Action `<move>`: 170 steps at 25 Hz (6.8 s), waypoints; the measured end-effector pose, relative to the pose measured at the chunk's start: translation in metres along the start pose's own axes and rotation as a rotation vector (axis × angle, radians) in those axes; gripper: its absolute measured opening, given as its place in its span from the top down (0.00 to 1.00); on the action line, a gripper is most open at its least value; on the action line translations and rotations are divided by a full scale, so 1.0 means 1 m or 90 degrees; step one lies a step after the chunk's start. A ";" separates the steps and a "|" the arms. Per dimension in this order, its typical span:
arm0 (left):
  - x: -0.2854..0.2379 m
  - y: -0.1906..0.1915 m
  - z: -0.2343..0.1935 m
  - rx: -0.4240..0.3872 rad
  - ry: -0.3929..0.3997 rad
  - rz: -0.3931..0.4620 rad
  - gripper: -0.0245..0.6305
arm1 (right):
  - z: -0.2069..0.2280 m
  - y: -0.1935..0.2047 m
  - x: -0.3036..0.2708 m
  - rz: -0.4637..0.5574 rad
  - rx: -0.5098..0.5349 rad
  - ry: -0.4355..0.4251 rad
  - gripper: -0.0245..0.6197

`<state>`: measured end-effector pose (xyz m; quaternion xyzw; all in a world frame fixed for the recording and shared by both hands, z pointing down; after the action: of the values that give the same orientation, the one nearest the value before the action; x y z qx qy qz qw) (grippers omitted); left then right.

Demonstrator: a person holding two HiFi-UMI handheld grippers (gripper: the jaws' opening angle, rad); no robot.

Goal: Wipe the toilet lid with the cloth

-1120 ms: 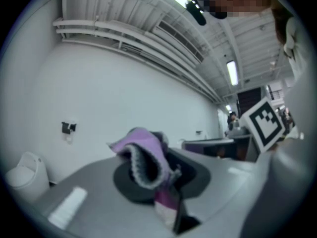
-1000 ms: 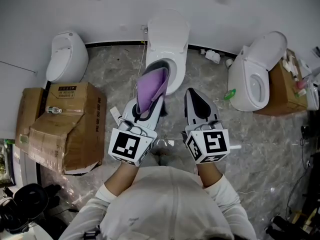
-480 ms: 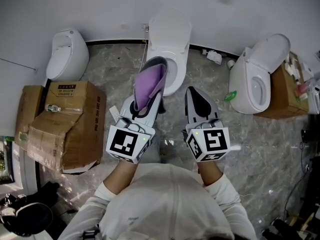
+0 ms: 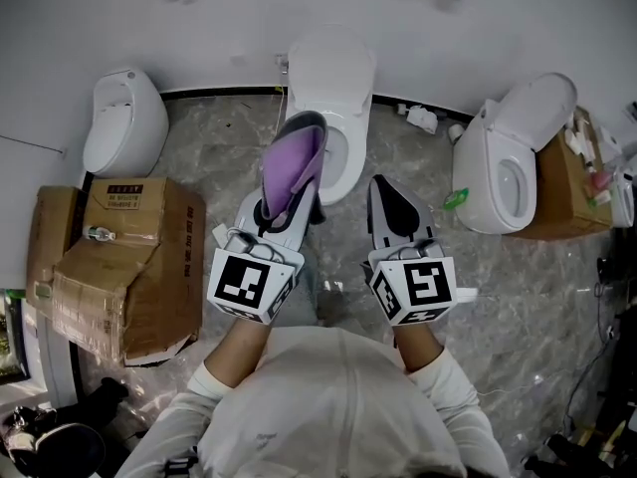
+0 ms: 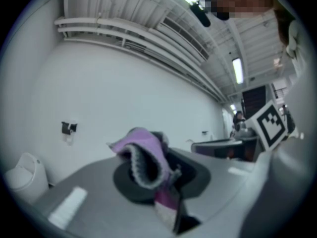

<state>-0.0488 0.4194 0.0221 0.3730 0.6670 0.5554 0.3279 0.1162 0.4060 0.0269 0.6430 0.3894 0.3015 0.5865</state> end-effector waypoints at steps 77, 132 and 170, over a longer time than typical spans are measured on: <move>-0.518 0.232 -0.388 -0.010 -0.046 -0.094 0.89 | 0.187 0.234 -0.452 -0.175 -0.021 0.083 0.94; -0.571 0.316 -0.446 -0.059 -0.148 -0.123 0.89 | 0.212 0.287 -0.469 -0.272 -0.036 0.058 0.94; -0.635 0.453 -0.333 -0.045 -0.021 -0.186 0.89 | 0.243 0.330 -0.386 -0.346 -0.013 0.117 0.94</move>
<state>0.0493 -0.2460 0.5388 0.2694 0.6884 0.5191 0.4291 0.1712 -0.0528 0.3480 0.4792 0.5958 0.1941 0.6146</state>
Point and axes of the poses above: the fingertips, and each gripper's own axes: x backward along the fingers, z to its right, y out of its underside, the point moved 7 cm from there along x, backward along the fingers, and after that the axes turned 10 degrees about x, right-handed, at the moved point
